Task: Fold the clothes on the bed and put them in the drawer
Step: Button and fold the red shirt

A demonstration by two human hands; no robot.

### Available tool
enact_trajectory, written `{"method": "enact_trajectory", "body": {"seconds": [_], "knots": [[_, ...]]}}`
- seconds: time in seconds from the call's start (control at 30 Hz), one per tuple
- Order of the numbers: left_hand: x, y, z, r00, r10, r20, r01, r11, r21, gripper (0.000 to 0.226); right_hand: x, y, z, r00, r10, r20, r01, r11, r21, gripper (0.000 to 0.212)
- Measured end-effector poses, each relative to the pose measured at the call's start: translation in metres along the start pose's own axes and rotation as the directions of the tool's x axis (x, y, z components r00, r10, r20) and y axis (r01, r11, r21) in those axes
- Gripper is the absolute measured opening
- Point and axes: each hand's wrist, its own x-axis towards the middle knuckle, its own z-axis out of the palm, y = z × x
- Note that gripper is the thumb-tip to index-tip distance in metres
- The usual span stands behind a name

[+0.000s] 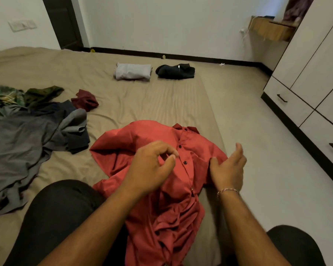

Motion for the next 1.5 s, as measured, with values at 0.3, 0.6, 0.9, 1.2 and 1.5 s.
{"method": "enact_trajectory", "body": {"seconds": [0.3,0.6,0.9,1.2,1.5], "knots": [[0.061,-0.011,0.069,0.892,-0.233,0.387,0.222,0.972,0.072,0.099,0.026,-0.016,-0.022,0.799,-0.596,-0.085,0.602,0.789,0.127,0.024],[0.082,-0.051,0.026,0.605,-0.796,-0.023,0.352,0.293,-0.889,0.025,0.015,-0.03,-0.015,0.829,-0.543,0.134,0.471,0.808,0.355,0.059],[0.02,-0.11,-0.08,0.413,-0.894,-0.175,0.531,0.393,-0.751,0.036,-0.028,-0.033,0.035,0.367,-0.48,0.797,0.251,0.876,0.412,0.048],[0.028,-0.09,-0.082,0.476,-0.772,-0.422,0.664,0.63,-0.404,0.033,-0.008,-0.054,0.012,0.663,-0.574,0.48,0.569,0.803,0.175,0.044],[0.021,-0.107,-0.08,0.501,-0.818,-0.284,0.729,0.575,-0.371,0.026,0.064,-0.178,0.019,0.791,-0.365,0.49,0.104,0.87,0.481,0.053]]}}
